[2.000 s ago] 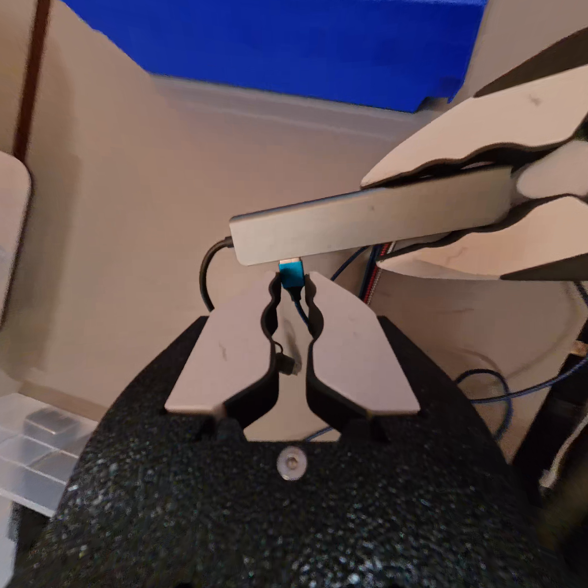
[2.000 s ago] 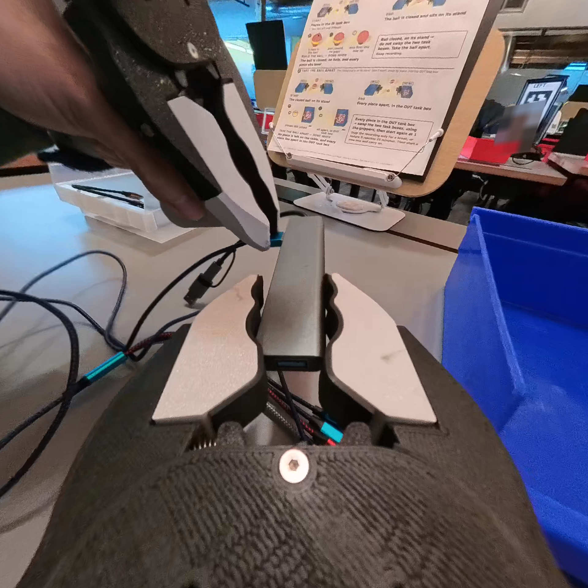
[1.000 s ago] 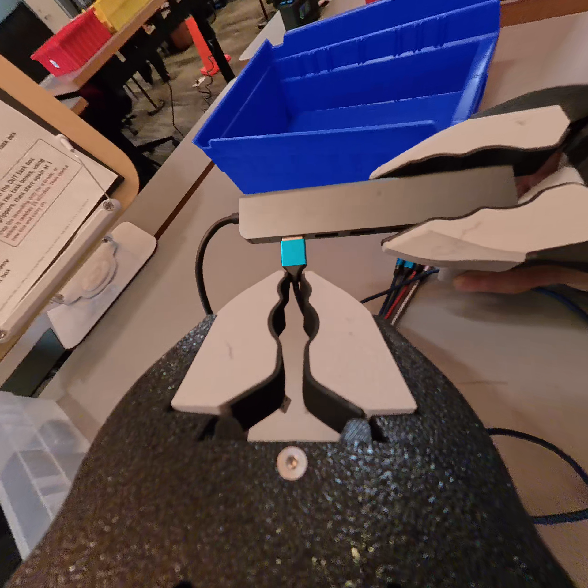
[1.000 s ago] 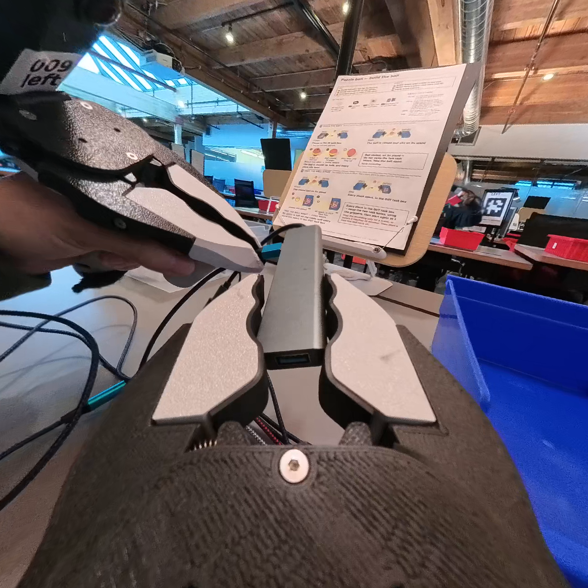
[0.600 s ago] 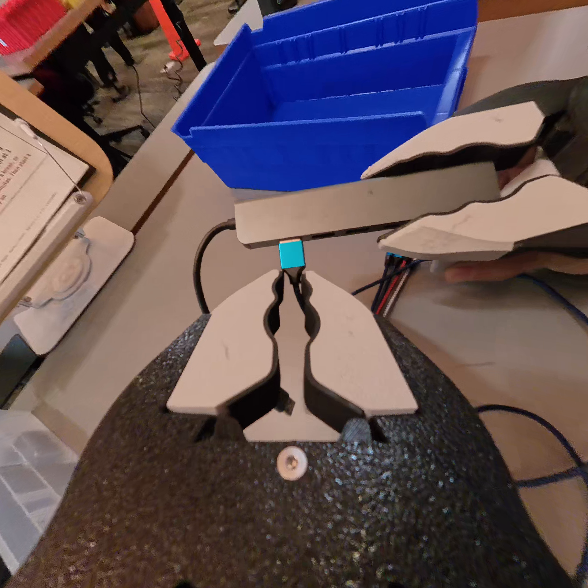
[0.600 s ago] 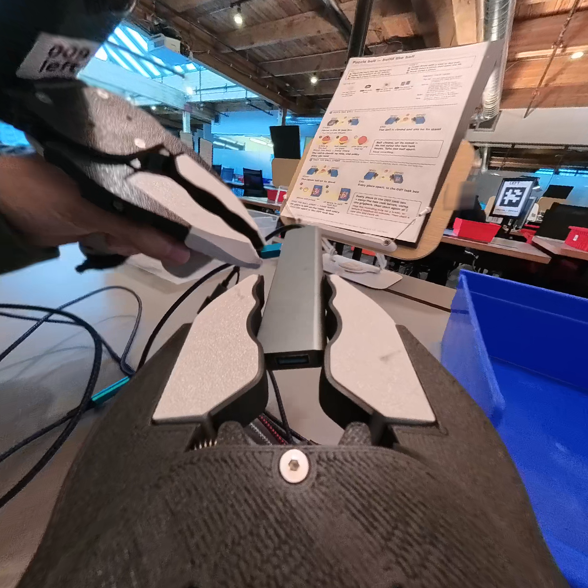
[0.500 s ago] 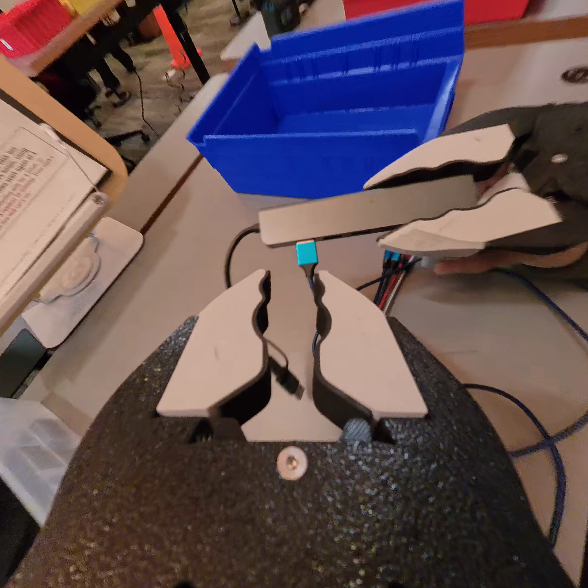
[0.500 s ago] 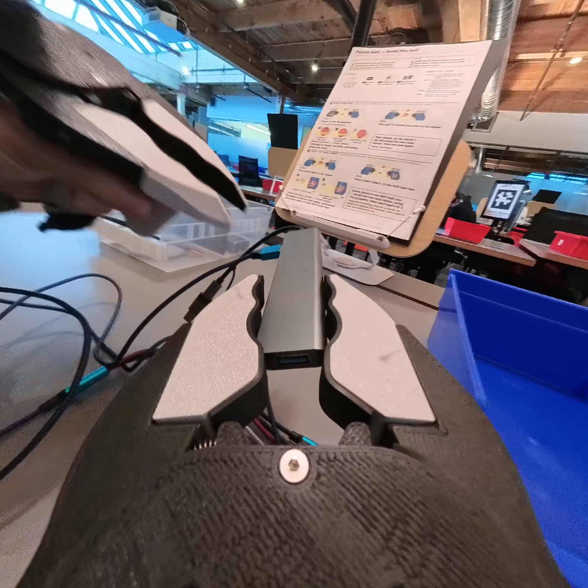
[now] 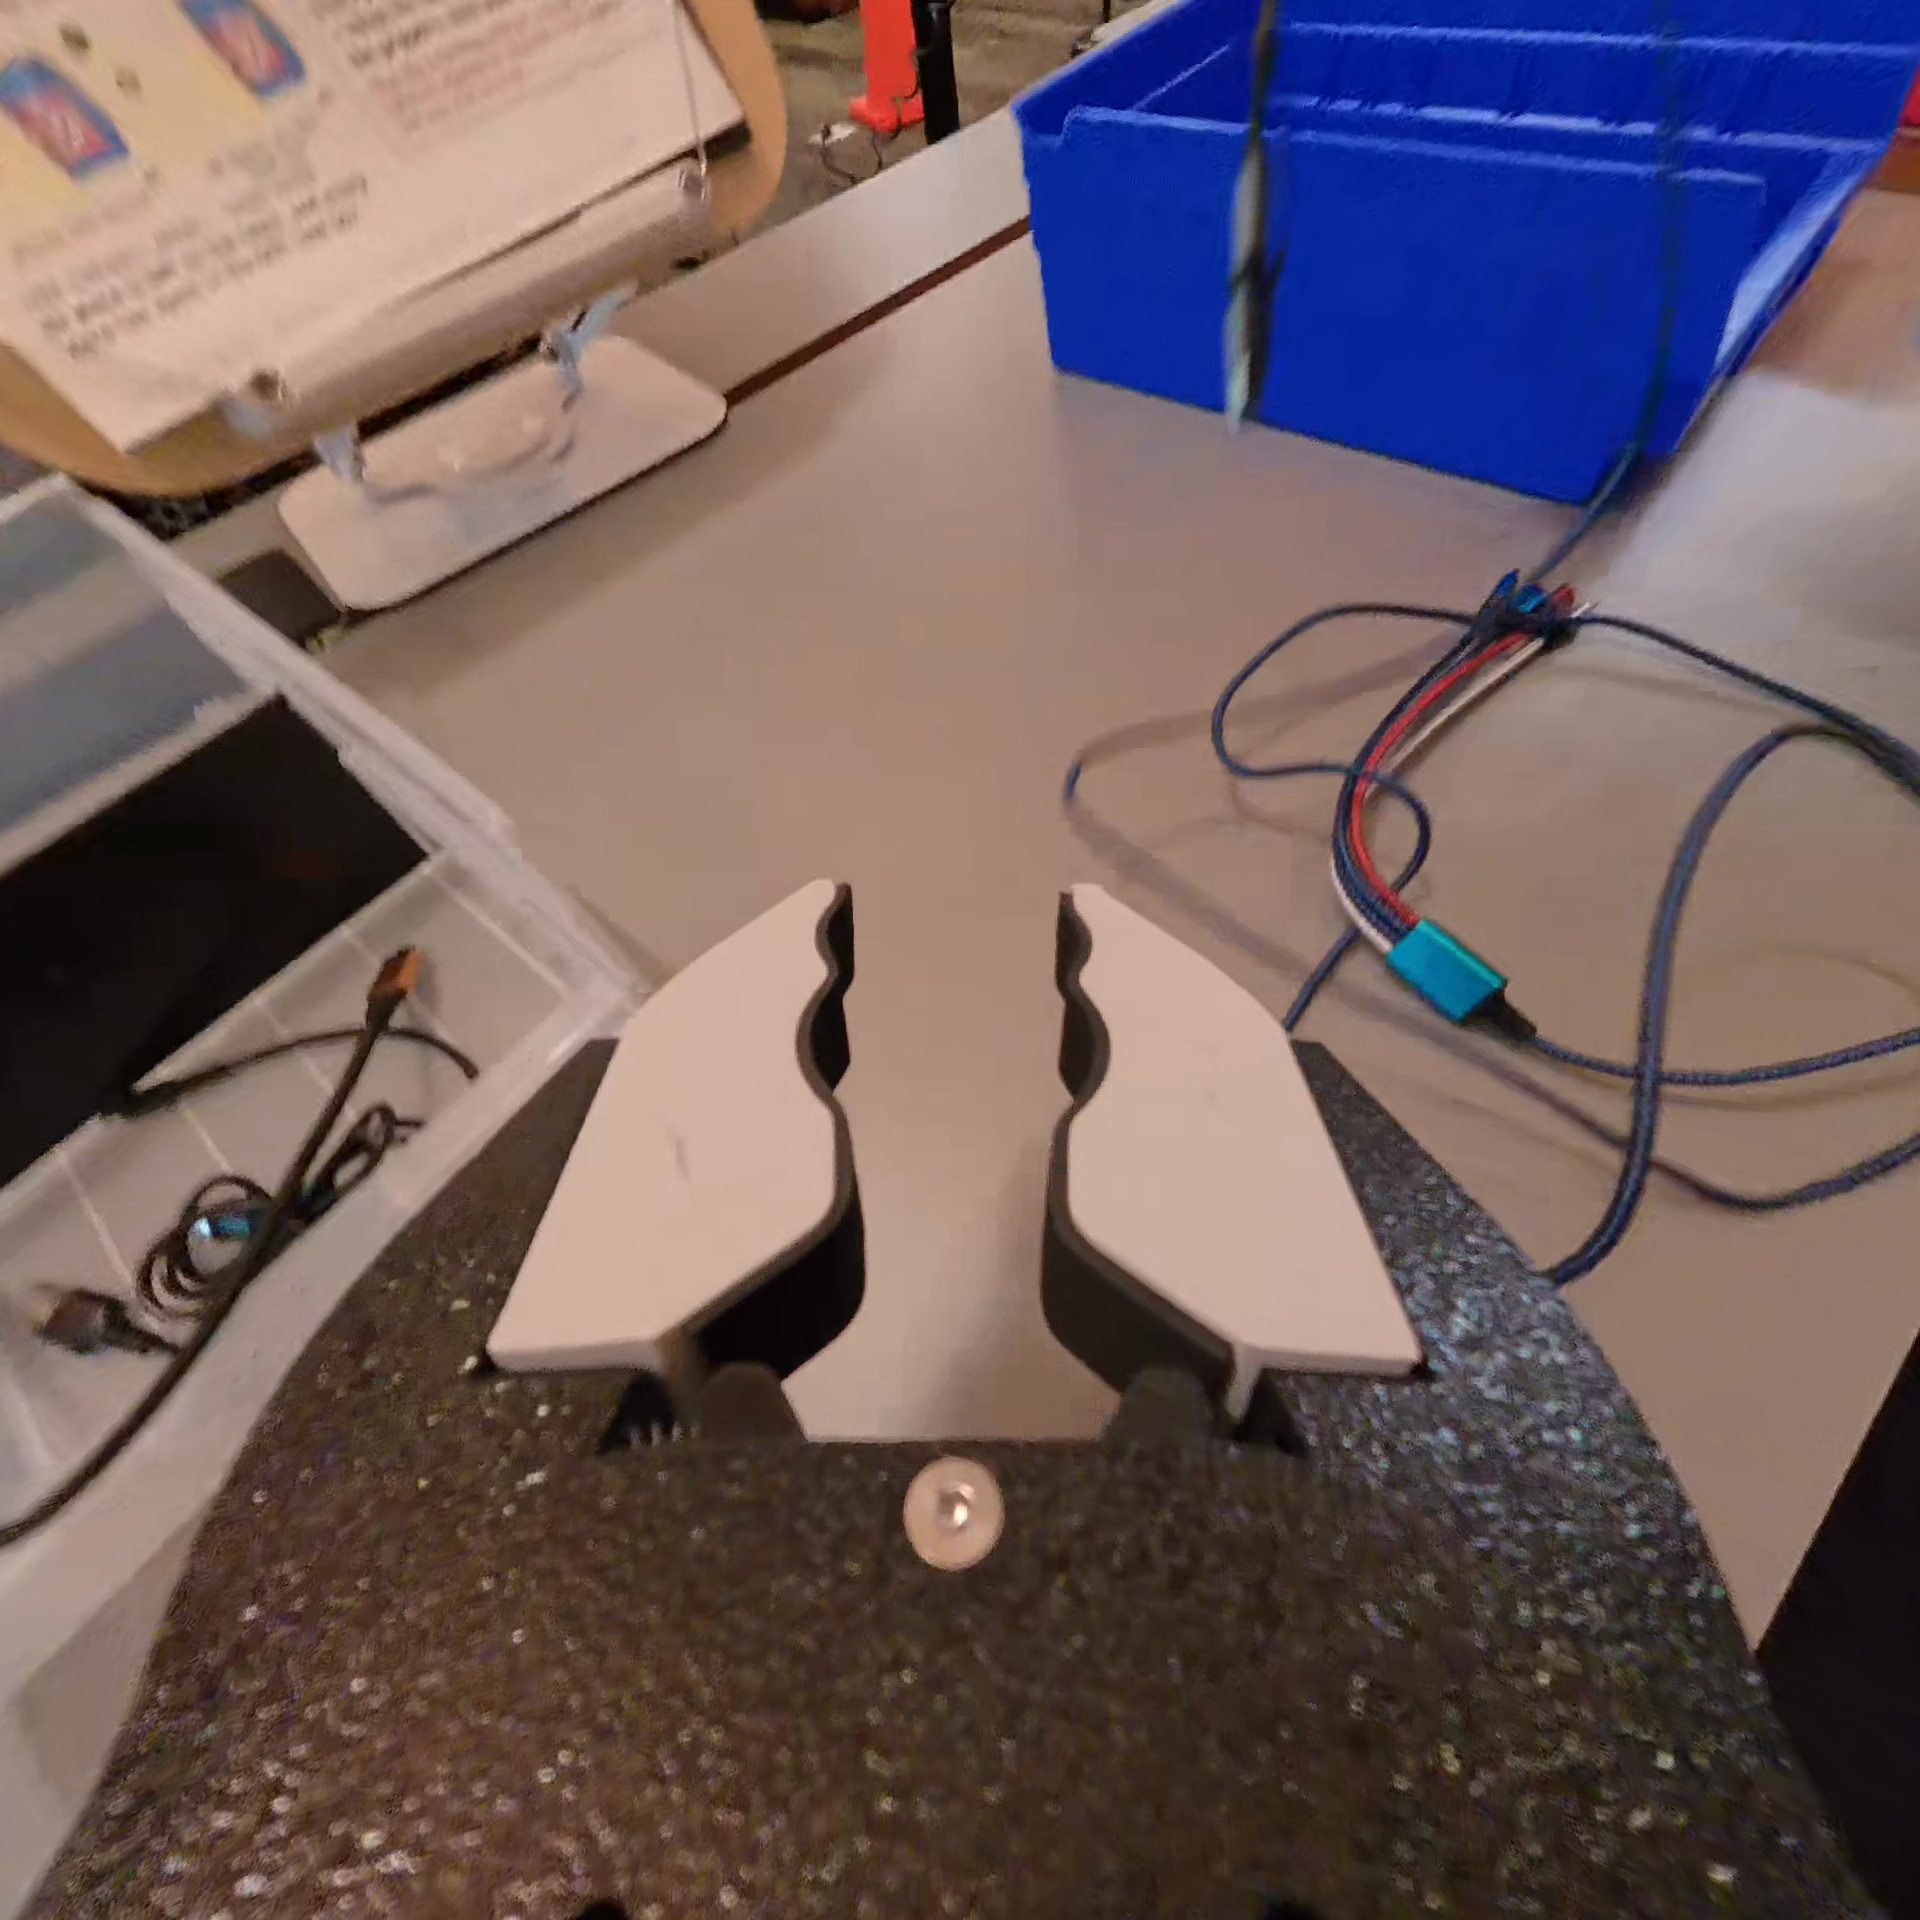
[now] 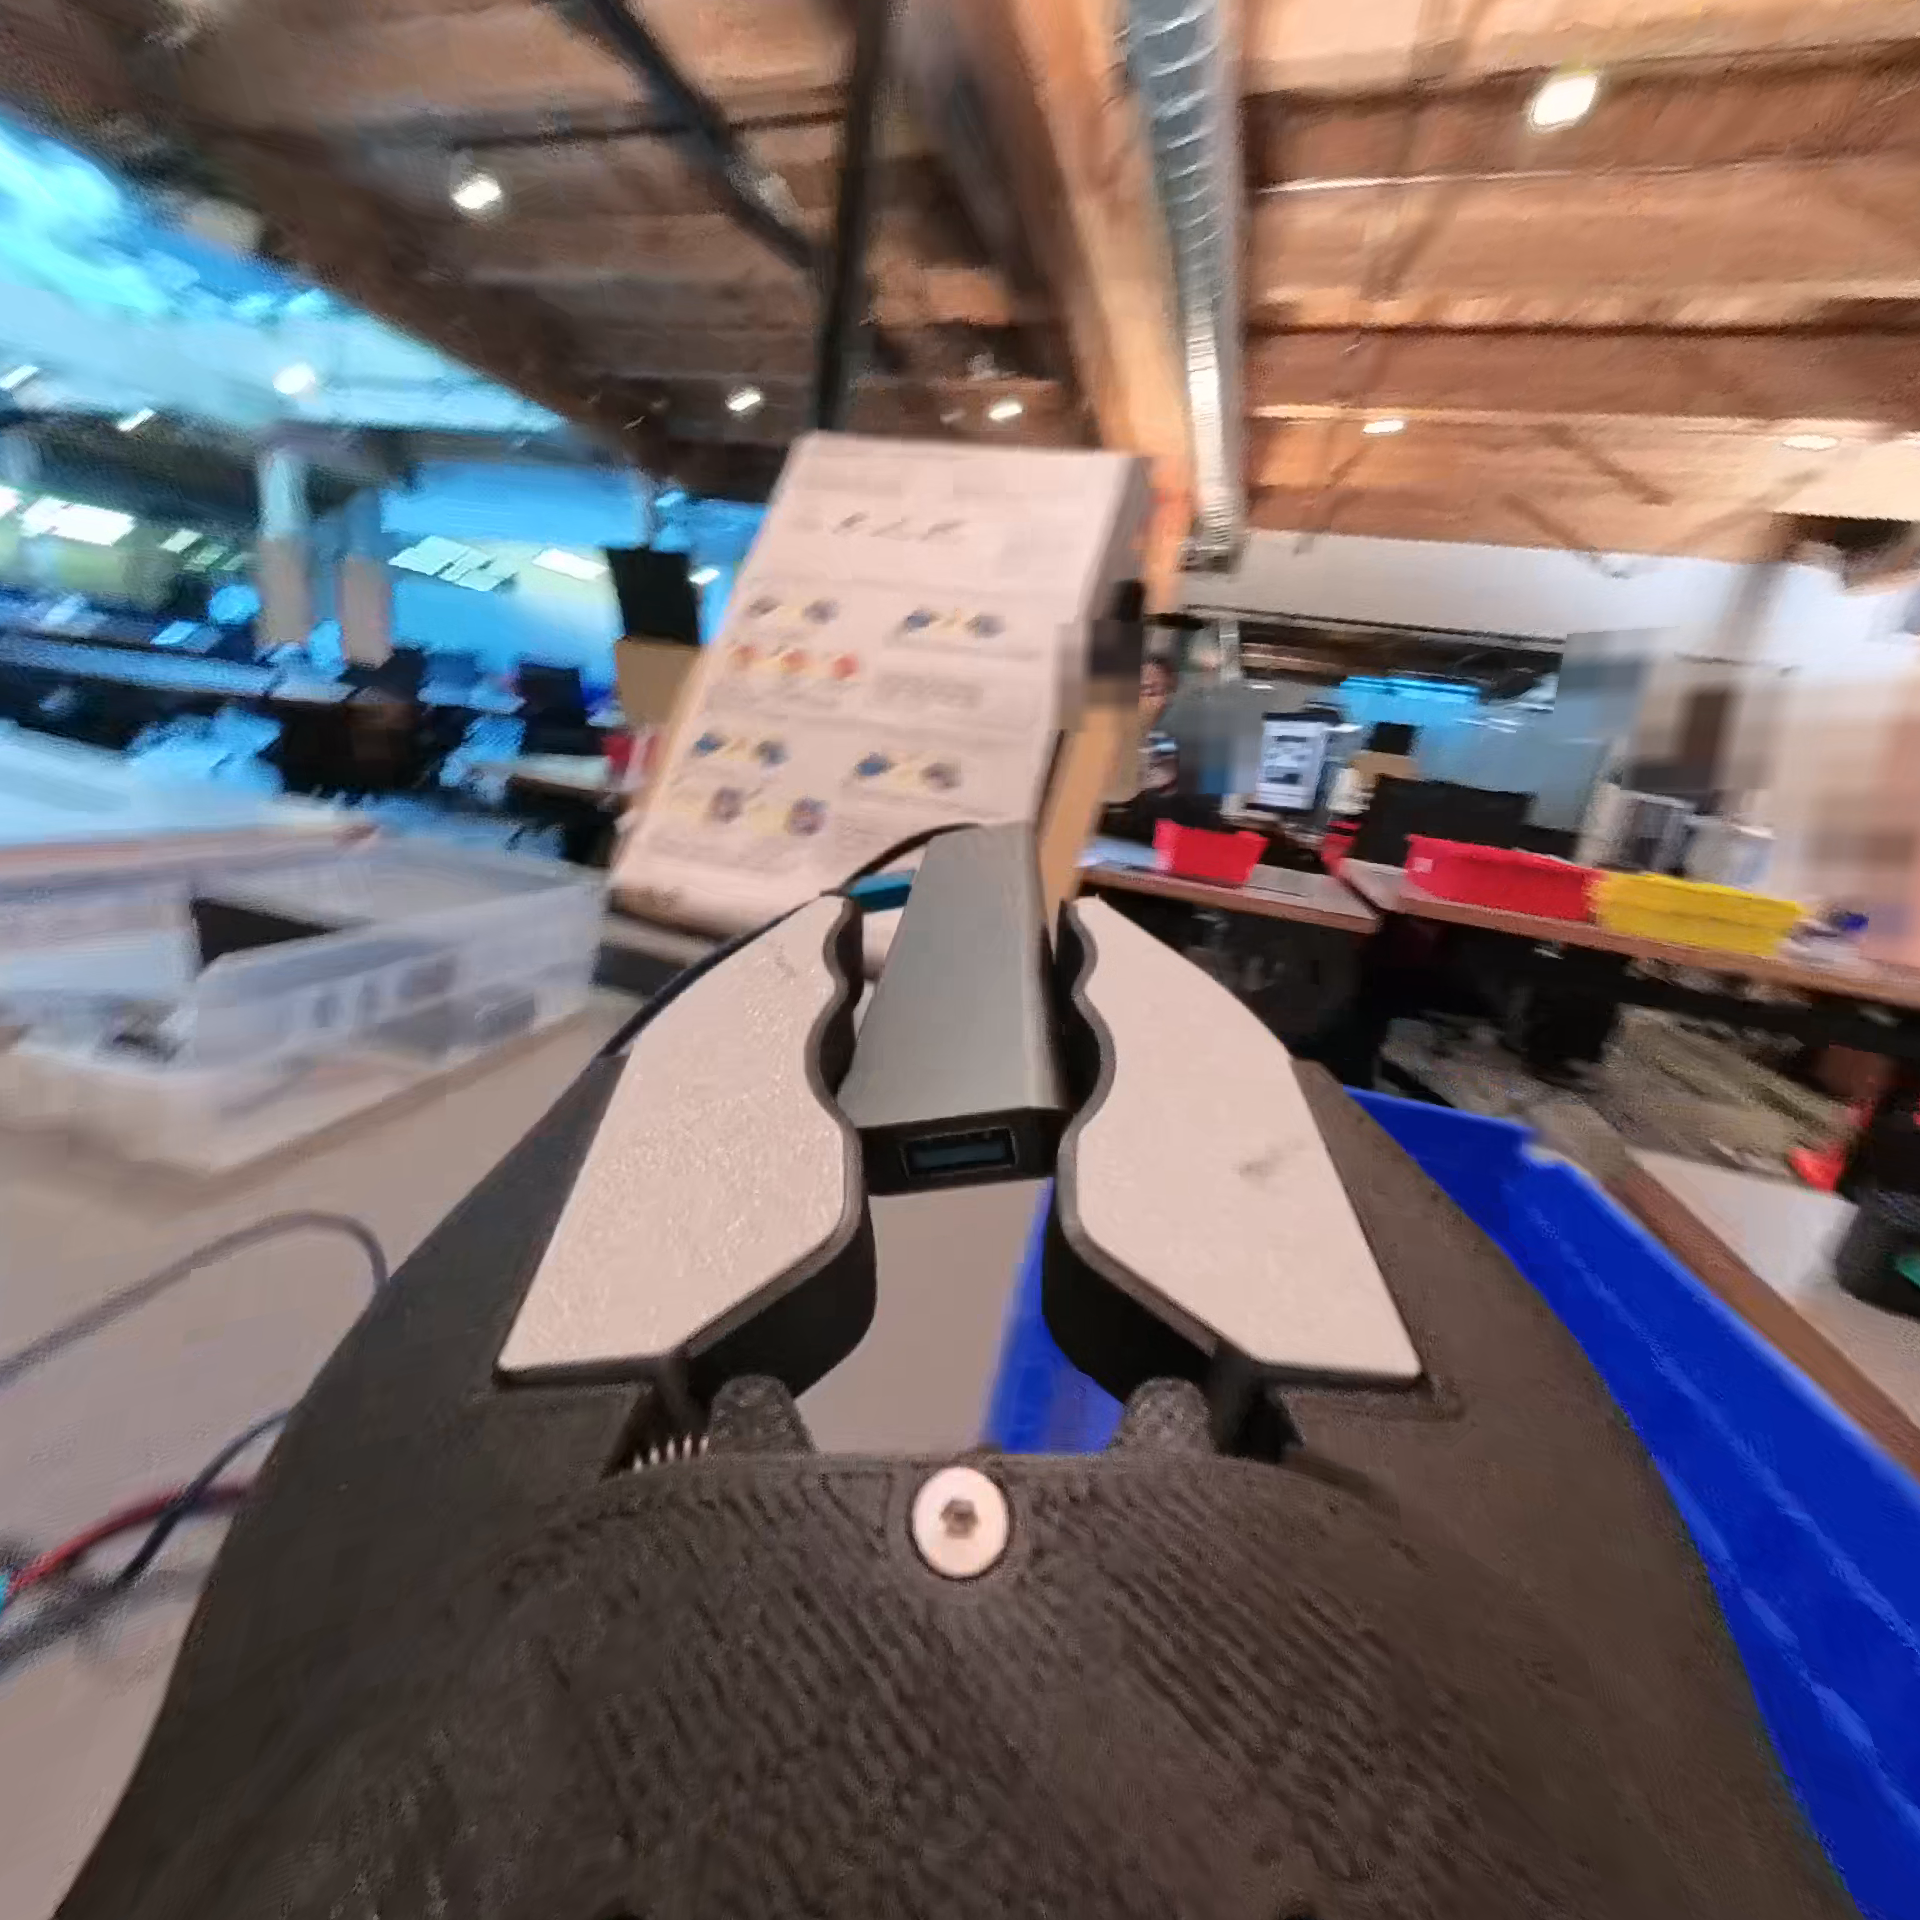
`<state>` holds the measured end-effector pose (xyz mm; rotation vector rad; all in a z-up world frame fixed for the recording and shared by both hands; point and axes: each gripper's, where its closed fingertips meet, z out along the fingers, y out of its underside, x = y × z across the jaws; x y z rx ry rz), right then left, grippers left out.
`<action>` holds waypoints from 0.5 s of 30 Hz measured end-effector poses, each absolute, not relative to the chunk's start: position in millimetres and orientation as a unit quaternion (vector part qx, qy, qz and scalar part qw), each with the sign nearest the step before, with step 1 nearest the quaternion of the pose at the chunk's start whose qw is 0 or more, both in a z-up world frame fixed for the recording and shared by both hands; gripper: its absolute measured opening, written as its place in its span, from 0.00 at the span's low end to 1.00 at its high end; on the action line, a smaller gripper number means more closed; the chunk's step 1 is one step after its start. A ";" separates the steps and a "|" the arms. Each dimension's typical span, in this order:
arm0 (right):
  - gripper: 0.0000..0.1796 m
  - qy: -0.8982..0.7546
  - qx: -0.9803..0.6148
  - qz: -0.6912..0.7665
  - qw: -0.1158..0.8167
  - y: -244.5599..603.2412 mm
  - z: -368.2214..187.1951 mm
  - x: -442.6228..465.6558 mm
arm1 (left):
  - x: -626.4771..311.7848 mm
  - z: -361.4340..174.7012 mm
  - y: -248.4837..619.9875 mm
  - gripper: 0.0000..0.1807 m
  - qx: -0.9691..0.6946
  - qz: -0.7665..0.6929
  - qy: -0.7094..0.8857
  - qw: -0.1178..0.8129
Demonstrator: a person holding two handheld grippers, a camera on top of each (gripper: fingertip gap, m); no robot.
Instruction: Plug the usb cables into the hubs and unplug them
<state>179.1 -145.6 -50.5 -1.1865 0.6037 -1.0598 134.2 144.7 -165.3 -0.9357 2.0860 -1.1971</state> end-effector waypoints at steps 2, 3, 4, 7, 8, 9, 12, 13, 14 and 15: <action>0.20 0.336 -0.488 -0.466 0.657 -185.7 -41.4 195.2 | 131.0 -175.3 148.7 0.20 -0.356 -0.451 0.774 0.266; 0.20 0.367 -0.483 -0.455 0.652 -201.2 -46.9 206.7 | 130.0 -178.9 148.0 0.20 -0.355 -0.454 0.775 0.259; 0.20 0.403 -0.479 -0.441 0.643 -215.8 -58.1 219.7 | 130.4 -181.8 147.0 0.20 -0.354 -0.454 0.777 0.255; 0.20 0.461 -0.477 -0.421 0.619 -242.7 -91.8 248.3 | 134.2 -188.7 141.9 0.20 -0.343 -0.438 0.794 0.247; 0.20 0.466 -0.480 -0.426 0.609 -246.9 -98.6 254.1 | 136.5 -190.3 140.3 0.21 -0.339 -0.431 0.799 0.247; 0.20 0.463 -0.492 -0.432 0.597 -247.8 -103.2 259.1 | 139.6 -191.0 139.2 0.21 -0.337 -0.426 0.802 0.249; 0.20 0.450 -0.575 -0.437 0.526 -244.2 -125.2 275.4 | 147.5 -189.3 132.3 0.21 -0.333 -0.428 0.804 0.244; 0.20 0.444 -0.601 -0.429 0.508 -241.5 -132.8 278.7 | 150.1 -187.9 130.1 0.21 -0.333 -0.432 0.803 0.242; 0.20 0.434 -0.629 -0.424 0.486 -239.8 -139.9 280.2 | 152.5 -186.9 128.6 0.21 -0.332 -0.435 0.802 0.240; 0.21 0.422 -0.658 -0.420 0.461 -238.3 -147.1 280.1 | 154.7 -186.5 127.8 0.20 -0.332 -0.435 0.802 0.240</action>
